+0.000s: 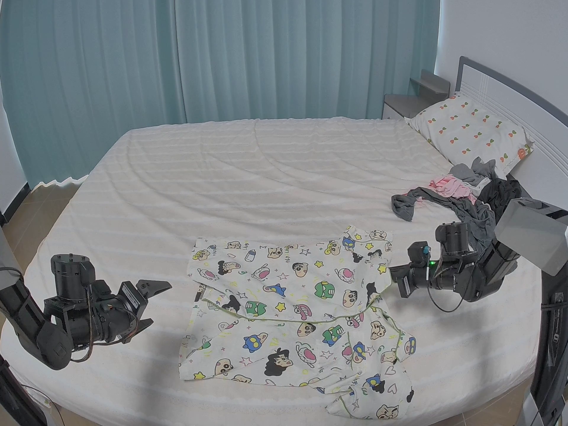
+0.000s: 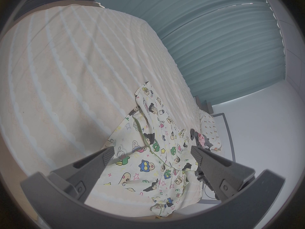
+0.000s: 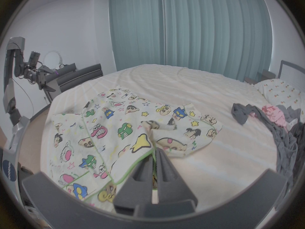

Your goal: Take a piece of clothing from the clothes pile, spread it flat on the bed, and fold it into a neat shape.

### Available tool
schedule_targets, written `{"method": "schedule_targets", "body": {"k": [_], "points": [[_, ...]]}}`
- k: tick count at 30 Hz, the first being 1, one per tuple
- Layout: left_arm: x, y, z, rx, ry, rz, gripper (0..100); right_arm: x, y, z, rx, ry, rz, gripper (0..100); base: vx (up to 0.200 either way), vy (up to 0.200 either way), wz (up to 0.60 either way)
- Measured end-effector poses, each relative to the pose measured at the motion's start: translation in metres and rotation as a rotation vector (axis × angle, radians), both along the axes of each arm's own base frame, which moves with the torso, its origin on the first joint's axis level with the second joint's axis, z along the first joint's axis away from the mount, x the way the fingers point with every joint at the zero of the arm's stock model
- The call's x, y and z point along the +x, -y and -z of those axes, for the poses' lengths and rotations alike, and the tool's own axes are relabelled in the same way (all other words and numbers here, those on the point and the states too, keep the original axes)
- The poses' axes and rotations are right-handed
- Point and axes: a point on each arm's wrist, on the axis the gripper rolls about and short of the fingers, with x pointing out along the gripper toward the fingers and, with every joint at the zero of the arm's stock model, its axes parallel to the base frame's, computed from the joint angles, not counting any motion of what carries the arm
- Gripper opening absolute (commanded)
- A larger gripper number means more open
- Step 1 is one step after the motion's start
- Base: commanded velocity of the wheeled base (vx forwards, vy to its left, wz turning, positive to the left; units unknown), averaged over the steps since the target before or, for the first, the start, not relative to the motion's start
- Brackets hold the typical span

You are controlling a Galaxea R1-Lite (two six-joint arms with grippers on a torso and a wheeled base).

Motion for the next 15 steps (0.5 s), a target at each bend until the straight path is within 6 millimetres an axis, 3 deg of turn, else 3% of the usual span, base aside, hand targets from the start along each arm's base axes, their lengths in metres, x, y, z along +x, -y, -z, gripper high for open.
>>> {"method": "schedule_targets", "body": {"k": [6,12,13,15], "points": [[-0.001,0.000,0.001,0.002,-0.002,-0.001,100,0.016,-0.037,-0.016,-0.055,0.040,0.033,0,0.000,0.000,0.00],[-0.001,0.000,0.001,0.002,-0.003,-0.001,100,0.025,-0.069,-0.006,-0.091,0.063,0.055,0,0.000,0.000,0.00],[-0.001,0.000,0.001,0.002,-0.004,-0.001,100,0.025,-0.074,-0.003,-0.096,0.063,0.052,100,0.000,0.000,0.00],[-0.001,0.000,0.001,0.002,-0.005,-0.001,100,0.025,-0.085,0.003,-0.112,0.064,0.052,100,0.000,0.000,0.00]]}}
